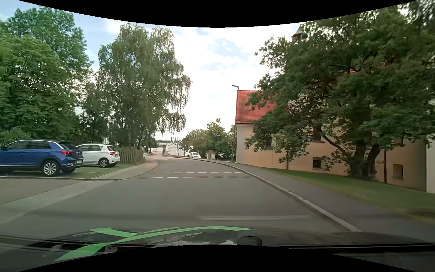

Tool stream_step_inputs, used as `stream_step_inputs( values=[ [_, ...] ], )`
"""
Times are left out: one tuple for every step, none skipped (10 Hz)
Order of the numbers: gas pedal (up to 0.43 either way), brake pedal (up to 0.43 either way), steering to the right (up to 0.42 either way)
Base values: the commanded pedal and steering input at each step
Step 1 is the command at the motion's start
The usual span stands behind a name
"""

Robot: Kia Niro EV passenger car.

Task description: Follow the waypoints while adhering to traffic rules and regulations

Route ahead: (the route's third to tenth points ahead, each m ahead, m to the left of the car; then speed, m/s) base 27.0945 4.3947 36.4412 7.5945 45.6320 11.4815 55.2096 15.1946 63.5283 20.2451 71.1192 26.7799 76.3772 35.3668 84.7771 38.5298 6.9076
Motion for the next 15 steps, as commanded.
stream_step_inputs(
  values=[
    [0.13, 0.0, -0.049],
    [0.13, 0.0, -0.049],
    [0.13, 0.0, -0.049],
    [0.13, 0.0, -0.049],
    [0.13, 0.0, -0.049],
    [0.13, 0.0, -0.049],
    [0.13, 0.0, -0.049],
    [0.13, 0.0, -0.049],
    [0.13, 0.0, -0.049],
    [0.13, 0.0, -0.049],
    [0.13, 0.0, -0.049],
    [0.13, 0.0, -0.049],
    [0.13, 0.0, -0.049],
    [0.13, 0.0, -0.049],
    [0.13, 0.0, -0.049]
  ],
)
